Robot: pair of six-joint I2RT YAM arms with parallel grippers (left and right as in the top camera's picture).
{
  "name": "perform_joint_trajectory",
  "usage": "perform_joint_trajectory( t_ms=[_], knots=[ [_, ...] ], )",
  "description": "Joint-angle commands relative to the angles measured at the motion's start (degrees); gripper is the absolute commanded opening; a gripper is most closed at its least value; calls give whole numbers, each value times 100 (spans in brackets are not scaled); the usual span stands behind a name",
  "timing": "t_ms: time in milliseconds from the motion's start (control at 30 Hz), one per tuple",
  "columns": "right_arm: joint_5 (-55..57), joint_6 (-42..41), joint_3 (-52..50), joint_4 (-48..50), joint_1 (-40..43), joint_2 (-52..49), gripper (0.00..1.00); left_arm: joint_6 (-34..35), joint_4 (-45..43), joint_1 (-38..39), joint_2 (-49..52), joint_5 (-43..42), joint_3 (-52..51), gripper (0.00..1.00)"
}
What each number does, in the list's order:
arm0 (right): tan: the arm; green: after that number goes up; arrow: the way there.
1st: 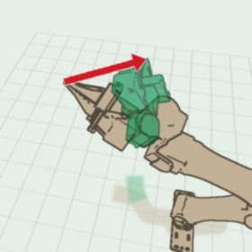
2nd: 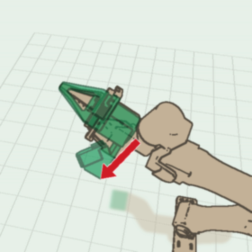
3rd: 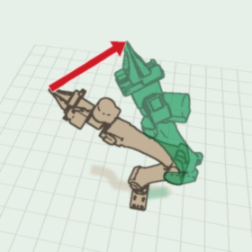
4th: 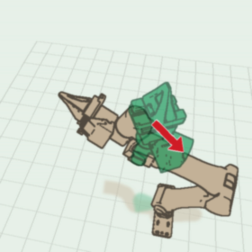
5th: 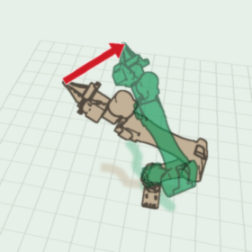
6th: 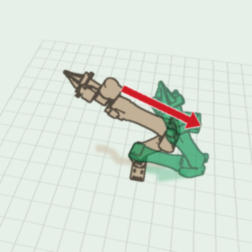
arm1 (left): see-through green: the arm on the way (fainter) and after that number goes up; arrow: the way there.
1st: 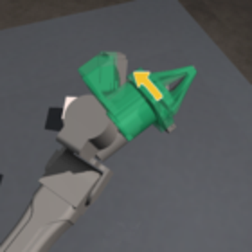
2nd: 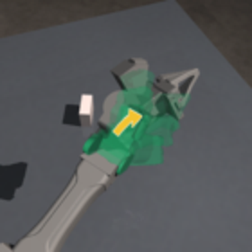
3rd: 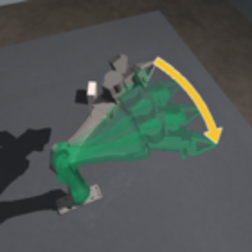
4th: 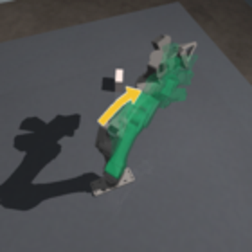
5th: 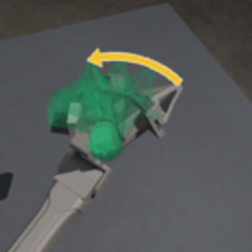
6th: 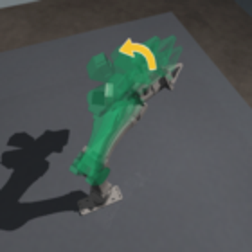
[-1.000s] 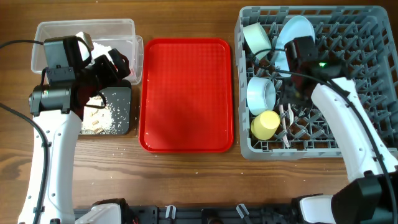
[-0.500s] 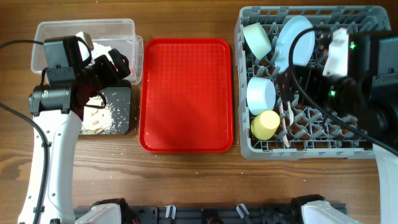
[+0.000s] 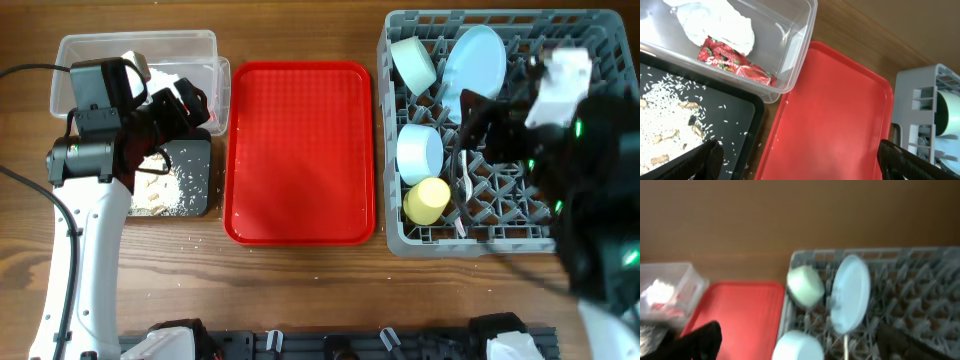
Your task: Sort waste into correct bins and load items into the dishwasher rack
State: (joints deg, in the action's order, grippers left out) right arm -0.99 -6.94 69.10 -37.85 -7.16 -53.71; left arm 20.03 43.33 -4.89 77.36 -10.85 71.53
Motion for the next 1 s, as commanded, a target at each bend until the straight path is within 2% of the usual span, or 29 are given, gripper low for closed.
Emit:
perform_joint_trajectory(
  t_ms=[0,167,333,533,667,733,967],
  knots=[
    [9,247,-2059,1368,304,1233,100,-24,-17,-22,26,26,92,100],
    [15,247,-4830,3095,487,3206,100,-24,-17,-22,26,26,92,100],
    [13,238,-6236,3373,487,4638,100,-24,-17,-22,26,26,92,100],
    [-52,-116,-6695,3410,487,5357,99,-24,-17,-22,26,26,92,100],
    [-50,-236,-6714,3462,487,5355,100,-24,-17,-22,26,26,92,100],
    [-66,-212,-6885,3823,487,5355,100,-24,-17,-22,26,26,92,100],
    [-74,-221,-6883,3818,487,5351,100,-24,-17,-22,26,26,92,100]
  ],
)
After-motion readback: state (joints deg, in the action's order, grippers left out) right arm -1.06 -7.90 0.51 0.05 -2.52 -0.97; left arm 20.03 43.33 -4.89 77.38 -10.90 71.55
